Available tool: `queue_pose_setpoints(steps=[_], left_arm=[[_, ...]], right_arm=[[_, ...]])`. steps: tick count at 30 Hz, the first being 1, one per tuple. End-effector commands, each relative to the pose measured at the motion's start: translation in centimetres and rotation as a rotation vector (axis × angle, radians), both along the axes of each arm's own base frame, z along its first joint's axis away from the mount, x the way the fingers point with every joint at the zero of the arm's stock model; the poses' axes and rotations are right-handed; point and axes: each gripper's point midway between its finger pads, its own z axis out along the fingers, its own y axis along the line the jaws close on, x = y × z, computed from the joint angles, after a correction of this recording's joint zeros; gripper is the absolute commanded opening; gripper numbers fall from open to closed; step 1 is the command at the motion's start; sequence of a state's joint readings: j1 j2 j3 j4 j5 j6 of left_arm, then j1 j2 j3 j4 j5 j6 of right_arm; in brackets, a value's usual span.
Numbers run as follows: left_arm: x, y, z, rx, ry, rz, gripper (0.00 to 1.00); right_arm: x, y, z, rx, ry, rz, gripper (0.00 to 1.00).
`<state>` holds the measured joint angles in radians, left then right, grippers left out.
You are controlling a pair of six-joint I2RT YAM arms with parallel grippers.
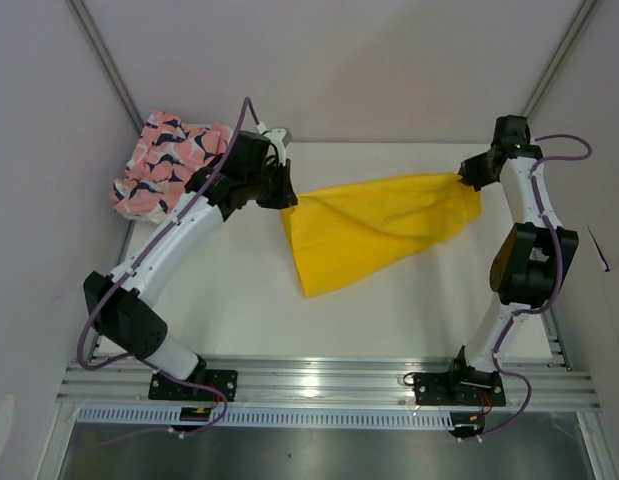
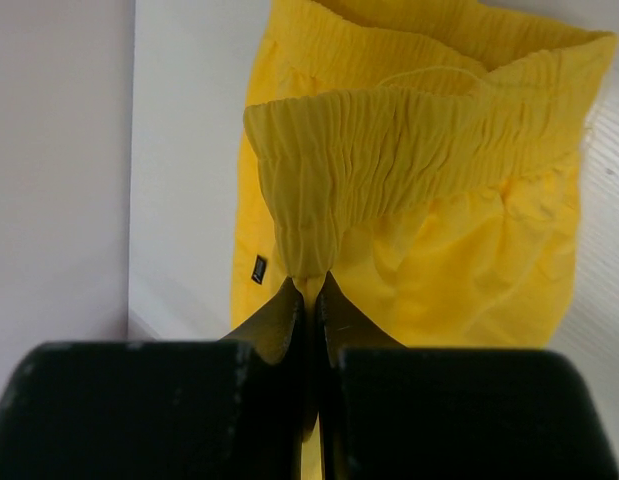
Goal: Fold and stack the shorts
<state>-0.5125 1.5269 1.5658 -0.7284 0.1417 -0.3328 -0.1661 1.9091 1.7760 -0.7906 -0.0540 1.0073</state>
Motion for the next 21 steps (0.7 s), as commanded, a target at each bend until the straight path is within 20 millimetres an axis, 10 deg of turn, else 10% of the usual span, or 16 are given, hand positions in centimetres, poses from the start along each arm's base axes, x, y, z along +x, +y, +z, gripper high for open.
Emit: queue_pose_setpoints(steps=[1,21], left_arm=[[2.1,0.2,1.3,-0.076,-0.027,0.017,0.00],[10.0,3.0,-2.1,-0.067,-0.004,0.190,0.00]], right_arm=[[4.2,0.5,3.0,0.011,-0.161,0.003,0.00],[13.6,3.4,4.1,0.062,-0.391,0.104,0.00]])
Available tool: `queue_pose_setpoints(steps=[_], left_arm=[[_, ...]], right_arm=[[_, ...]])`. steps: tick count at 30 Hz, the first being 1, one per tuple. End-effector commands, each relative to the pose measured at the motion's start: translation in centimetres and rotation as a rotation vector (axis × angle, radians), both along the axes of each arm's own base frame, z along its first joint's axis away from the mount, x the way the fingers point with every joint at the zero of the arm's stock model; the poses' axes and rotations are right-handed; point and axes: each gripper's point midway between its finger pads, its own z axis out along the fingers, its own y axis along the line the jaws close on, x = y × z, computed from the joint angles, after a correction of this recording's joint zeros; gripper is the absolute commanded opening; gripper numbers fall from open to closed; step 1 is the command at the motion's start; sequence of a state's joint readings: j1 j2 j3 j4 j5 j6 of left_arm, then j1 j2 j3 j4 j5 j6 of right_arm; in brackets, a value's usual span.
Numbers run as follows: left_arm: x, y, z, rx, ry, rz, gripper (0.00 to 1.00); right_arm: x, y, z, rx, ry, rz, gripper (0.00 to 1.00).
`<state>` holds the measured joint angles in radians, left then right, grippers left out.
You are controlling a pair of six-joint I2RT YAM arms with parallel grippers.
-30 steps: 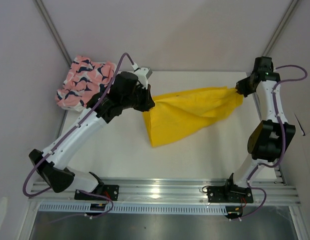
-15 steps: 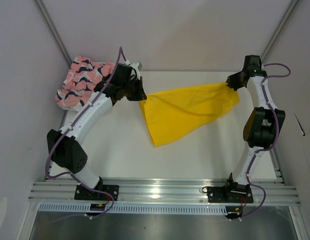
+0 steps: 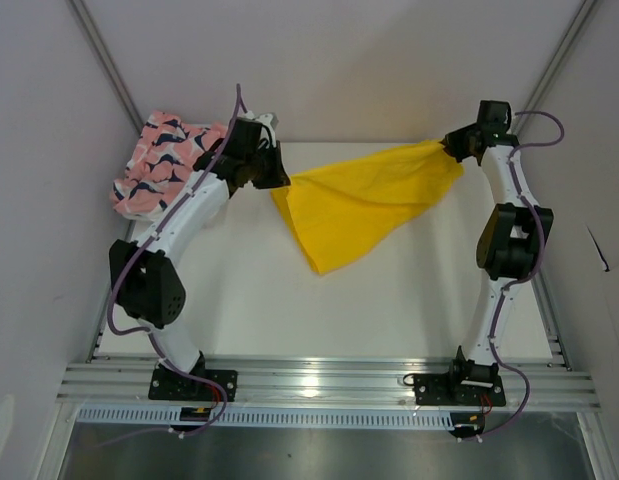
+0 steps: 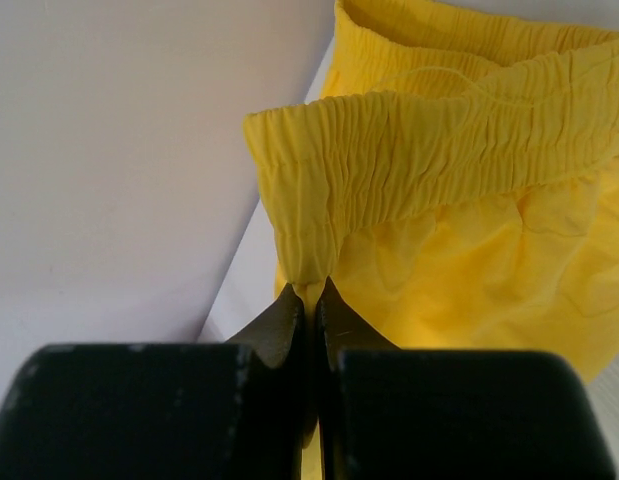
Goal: Fold and stack the shorts
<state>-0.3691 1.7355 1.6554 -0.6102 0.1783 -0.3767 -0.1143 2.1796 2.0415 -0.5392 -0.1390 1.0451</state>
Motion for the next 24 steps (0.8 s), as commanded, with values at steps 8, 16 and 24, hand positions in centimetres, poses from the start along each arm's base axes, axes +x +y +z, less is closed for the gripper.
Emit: queue_pose_setpoints(steps=[8,16,24], left_arm=[[2.0,0.8,1.3,-0.034,-0.082,0.060,0.00],[0.7,0.6,-0.1,-0.053,-0.096,0.020,0.00],[-4.7,-1.9,4.5,-0.127,-0.200,-0.104,0.00]], right_arm=[[4.2,2.4,4.9,-0.019,-0.172,-0.012,0.00],[-0.5,2.0,1.0,-0.097,-0.019,-0.071,0.00],[-5.5,0.5,1.8,-0.118,-0.040,0.025,0.00]])
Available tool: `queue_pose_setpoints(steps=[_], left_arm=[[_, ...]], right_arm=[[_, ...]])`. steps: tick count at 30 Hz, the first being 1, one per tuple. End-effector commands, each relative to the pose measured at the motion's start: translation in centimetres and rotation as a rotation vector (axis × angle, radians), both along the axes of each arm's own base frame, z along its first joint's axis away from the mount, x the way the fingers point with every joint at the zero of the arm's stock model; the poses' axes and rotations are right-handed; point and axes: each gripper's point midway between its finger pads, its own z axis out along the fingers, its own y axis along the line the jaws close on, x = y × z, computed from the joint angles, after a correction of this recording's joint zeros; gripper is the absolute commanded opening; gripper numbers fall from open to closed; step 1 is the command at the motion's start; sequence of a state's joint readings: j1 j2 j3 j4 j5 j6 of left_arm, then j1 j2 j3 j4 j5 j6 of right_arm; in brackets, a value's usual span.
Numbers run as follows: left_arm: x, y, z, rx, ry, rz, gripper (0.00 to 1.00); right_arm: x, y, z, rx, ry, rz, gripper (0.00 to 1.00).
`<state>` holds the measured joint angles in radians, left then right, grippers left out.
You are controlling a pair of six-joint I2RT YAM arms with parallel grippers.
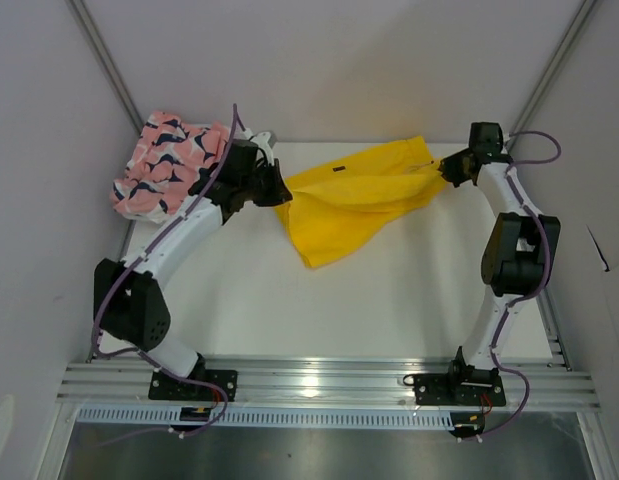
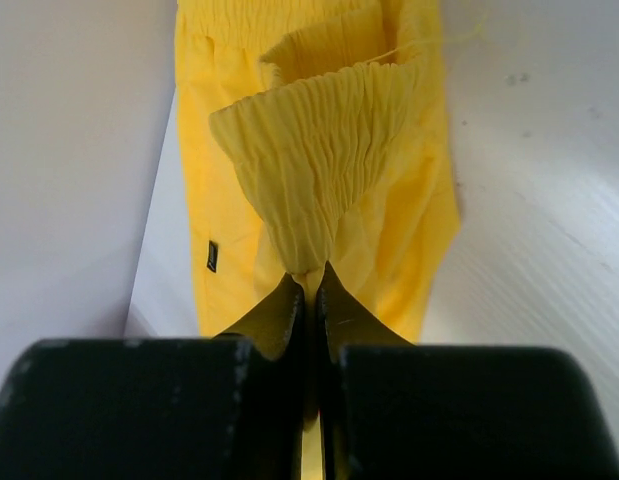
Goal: Fold and stack the shorts
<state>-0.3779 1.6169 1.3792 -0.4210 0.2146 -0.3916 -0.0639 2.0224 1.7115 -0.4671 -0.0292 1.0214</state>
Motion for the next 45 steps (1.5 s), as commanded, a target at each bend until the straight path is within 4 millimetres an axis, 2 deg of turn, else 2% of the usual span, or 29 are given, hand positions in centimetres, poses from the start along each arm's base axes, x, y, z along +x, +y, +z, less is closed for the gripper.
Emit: queue_pose_setpoints(steps=[1,2,3,4,5,7,8,9,10,11,12,13,15,16,18,19,20,22,23,28,34,37,41,42,43,45], left_arm=[[-2.8,-2.1,8.0,-0.092,-0.195,-0.083,0.00],[-4.6,-2.8,8.0,-0.106,-0.191,-0.112,0.00],[-5.5,-3.3,8.3,-0.117,-0.201,-0.132,0.00],[-6.5,-3.7,7.5,-0.114,-0.187,-0.148,0.00],[-8.3,-4.7,8.1,-0.125,-0.197,-0.175,0.00],[-10.2,-5.0,6.0,-0.103,-0.162,-0.192,0.00],[-11.6,-5.8,6.0,-0.112,-0.159,-0.218,0.00],[-12.8,-5.9,6.8,-0.124,-0.182,-0.232,0.00],[-14.6,-6.3,5.2,-0.100,-0.158,-0.259,0.00],[-15.5,-6.4,5.3,-0.098,-0.159,-0.265,0.00],[-16.7,-6.4,6.2,-0.112,-0.186,-0.278,0.00],[-18.4,-6.7,5.2,-0.090,-0.171,-0.304,0.00],[-20.2,-6.7,5.0,-0.090,-0.166,-0.320,0.00],[-21.7,-6.7,5.2,-0.093,-0.176,-0.336,0.00],[-22.9,-6.3,4.7,-0.081,-0.175,-0.334,0.00],[-24.2,-6.3,5.1,-0.094,-0.185,-0.360,0.00],[-24.6,-5.7,4.2,-0.071,-0.168,-0.344,0.00],[-26.3,-5.7,4.2,-0.077,-0.165,-0.372,0.00],[-26.7,-5.1,4.0,-0.075,-0.159,-0.355,0.00],[-30.2,-5.1,4.1,-0.107,-0.137,-0.409,0.00],[-32.7,-5.8,4.7,-0.109,-0.110,-0.449,0.00],[-32.9,-6.1,5.5,-0.113,-0.111,-0.465,0.00],[-30.9,-4.9,7.5,-0.038,-0.174,-0.408,0.00],[-29.6,-4.5,7.2,0.008,-0.185,-0.382,0.00],[-29.1,-4.2,8.7,-0.001,-0.196,-0.379,0.00],[-27.1,-3.6,9.2,0.025,-0.216,-0.348,0.00]], right_arm=[[-1.2,-1.1,5.7,-0.049,-0.122,0.073,0.00],[-2.3,-1.3,5.2,-0.054,-0.101,0.081,0.00],[-3.0,-1.5,4.7,-0.066,-0.084,0.085,0.00],[-3.8,-1.7,4.1,-0.077,-0.069,0.088,0.00],[-5.4,-1.8,3.0,-0.079,-0.046,0.090,0.00],[-6.6,-2.2,2.3,-0.074,-0.059,0.105,0.00],[-8.2,-2.2,1.2,-0.066,-0.038,0.112,0.00],[-8.9,-2.4,0.8,-0.061,-0.034,0.115,0.00],[-9.6,-2.3,0.6,-0.053,-0.034,0.131,0.00],[-10.3,-2.4,0.2,-0.058,-0.025,0.142,0.00],[-11.6,-2.8,0.0,-0.059,-0.017,0.139,0.00],[-12.2,-2.6,0.1,-0.054,-0.019,0.155,0.00],[-14.1,-2.8,0.3,-0.072,-0.016,0.158,0.00],[-14.8,-3.1,0.4,-0.083,-0.011,0.153,0.00],[-16.8,-3.2,0.6,-0.105,0.001,0.155,0.00],[-17.4,-3.6,0.5,-0.109,0.008,0.145,0.00],[-18.1,-3.6,0.5,-0.107,0.009,0.151,0.00],[-19.8,-3.5,0.6,-0.105,0.014,0.157,0.00],[-20.4,-3.9,0.7,-0.109,0.014,0.149,0.00],[-23.6,-4.1,1.1,-0.122,0.018,0.134,0.00],[-27.0,-4.5,1.3,-0.139,0.050,0.077,0.00],[-28.1,-5.1,1.2,-0.139,0.070,0.037,0.00],[-28.0,-5.9,2.2,-0.148,0.086,-0.016,0.00],[-27.8,-6.2,2.6,-0.151,0.087,-0.025,0.00],[-27.7,-6.4,2.9,-0.156,0.088,-0.031,0.00],[-27.4,-6.5,3.8,-0.158,0.079,-0.040,0.00]])
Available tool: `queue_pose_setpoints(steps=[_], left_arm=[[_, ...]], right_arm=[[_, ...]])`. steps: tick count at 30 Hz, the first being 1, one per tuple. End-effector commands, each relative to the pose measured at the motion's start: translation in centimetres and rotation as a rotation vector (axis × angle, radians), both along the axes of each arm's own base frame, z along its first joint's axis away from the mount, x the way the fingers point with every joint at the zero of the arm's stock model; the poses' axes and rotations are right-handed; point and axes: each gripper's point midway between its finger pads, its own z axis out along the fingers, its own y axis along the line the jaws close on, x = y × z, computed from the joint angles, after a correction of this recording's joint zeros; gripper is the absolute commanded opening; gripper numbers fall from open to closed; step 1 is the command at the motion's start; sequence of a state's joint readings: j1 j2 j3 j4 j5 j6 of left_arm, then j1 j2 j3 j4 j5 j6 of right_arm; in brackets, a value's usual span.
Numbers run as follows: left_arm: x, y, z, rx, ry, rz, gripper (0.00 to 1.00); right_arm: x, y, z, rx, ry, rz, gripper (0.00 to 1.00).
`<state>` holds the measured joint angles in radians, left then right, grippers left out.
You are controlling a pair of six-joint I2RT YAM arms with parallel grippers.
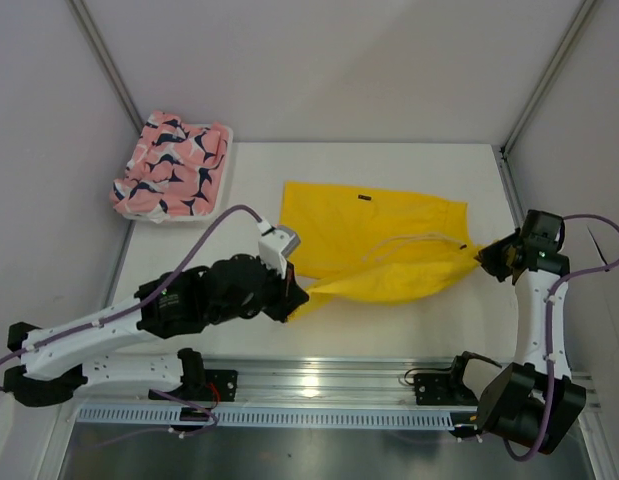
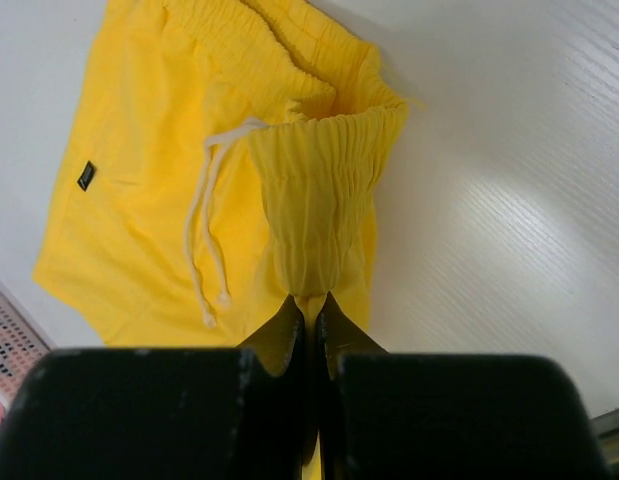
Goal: Fold and stack the shorts
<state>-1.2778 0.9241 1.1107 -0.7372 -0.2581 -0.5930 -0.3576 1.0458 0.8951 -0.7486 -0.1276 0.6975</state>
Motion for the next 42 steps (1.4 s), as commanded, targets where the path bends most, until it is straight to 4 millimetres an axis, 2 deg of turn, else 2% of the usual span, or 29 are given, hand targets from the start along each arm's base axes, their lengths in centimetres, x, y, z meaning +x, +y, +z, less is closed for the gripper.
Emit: queue_pose_setpoints(steps=[1,5,6,7,8,9,13,14,20,22,23,24,29,30,31,33,34,36,37,39,41,42], left_arm=[[2.9,1.4,3.7,-0.008,-0.081,0.038,0.00],[5.5,2.0,5.4,-0.004,-0.113,0.069,0.00],[6.7,2.3,6.0,-0.005,-0.130,0.091,0.00],[7.2,1.9,5.7,0.005,-0.116,0.077,0.00],[7.8,1.7,6.5,-0.010,-0.127,0.077,0.00],[9.1,2.2,6.2,0.003,-0.125,0.107,0.00],[12.4,1.8,5.5,0.002,-0.084,0.106,0.00],[13.6,2.3,5.7,-0.012,-0.086,0.133,0.00],[18.2,3.0,4.2,-0.017,-0.036,0.182,0.00],[19.8,3.7,4.7,-0.029,-0.049,0.214,0.00],[20.4,3.8,4.2,-0.024,-0.037,0.221,0.00],[21.1,3.7,5.0,-0.039,-0.053,0.223,0.00],[23.9,4.0,5.9,-0.057,-0.071,0.247,0.00],[24.6,3.9,5.5,-0.048,-0.063,0.251,0.00],[25.0,3.9,6.3,-0.057,-0.077,0.255,0.00],[25.9,3.8,5.8,-0.044,-0.070,0.265,0.00],[26.5,3.8,6.4,-0.048,-0.084,0.273,0.00],[27.7,3.9,5.4,-0.031,-0.064,0.291,0.00],[28.3,3.8,5.8,-0.035,-0.071,0.297,0.00],[29.4,4.0,5.5,-0.028,-0.069,0.314,0.00],[30.8,4.0,4.4,-0.015,-0.052,0.329,0.00],[31.4,4.2,4.0,-0.009,-0.044,0.342,0.00]], right_arm=[[1.1,-1.2,3.2,-0.038,-0.054,-0.046,0.00],[2.1,-1.3,4.9,-0.029,-0.105,-0.057,0.00],[2.4,-1.3,5.1,-0.018,-0.112,-0.069,0.00],[3.0,-1.4,5.7,-0.012,-0.121,-0.074,0.00],[3.4,-1.4,5.9,-0.005,-0.126,-0.075,0.00],[3.8,-1.5,6.1,0.000,-0.128,-0.080,0.00],[6.6,-1.2,7.1,0.039,-0.157,-0.098,0.00],[7.1,-1.0,7.3,0.045,-0.164,-0.097,0.00],[11.3,0.0,8.6,0.061,-0.197,-0.095,0.00],[12.3,0.2,8.9,0.059,-0.199,-0.099,0.00],[13.2,0.4,9.1,0.060,-0.200,-0.094,0.00],[13.6,0.4,9.2,0.060,-0.202,-0.097,0.00],[16.2,0.3,9.1,0.082,-0.206,-0.114,0.00],[16.5,0.3,9.1,0.080,-0.206,-0.116,0.00],[16.8,0.2,9.0,0.079,-0.206,-0.119,0.00],[17.6,-0.2,8.7,0.081,-0.199,-0.136,0.00],[17.8,-0.2,8.5,0.083,-0.198,-0.139,0.00],[18.8,-0.6,8.3,0.085,-0.197,-0.152,0.00],[19.3,-0.6,8.1,0.089,-0.196,-0.154,0.00],[20.9,-0.9,8.0,0.097,-0.213,-0.156,0.00],[22.3,-1.1,7.9,0.102,-0.227,-0.158,0.00],[23.2,-1.0,6.7,0.112,-0.206,-0.150,0.00]])
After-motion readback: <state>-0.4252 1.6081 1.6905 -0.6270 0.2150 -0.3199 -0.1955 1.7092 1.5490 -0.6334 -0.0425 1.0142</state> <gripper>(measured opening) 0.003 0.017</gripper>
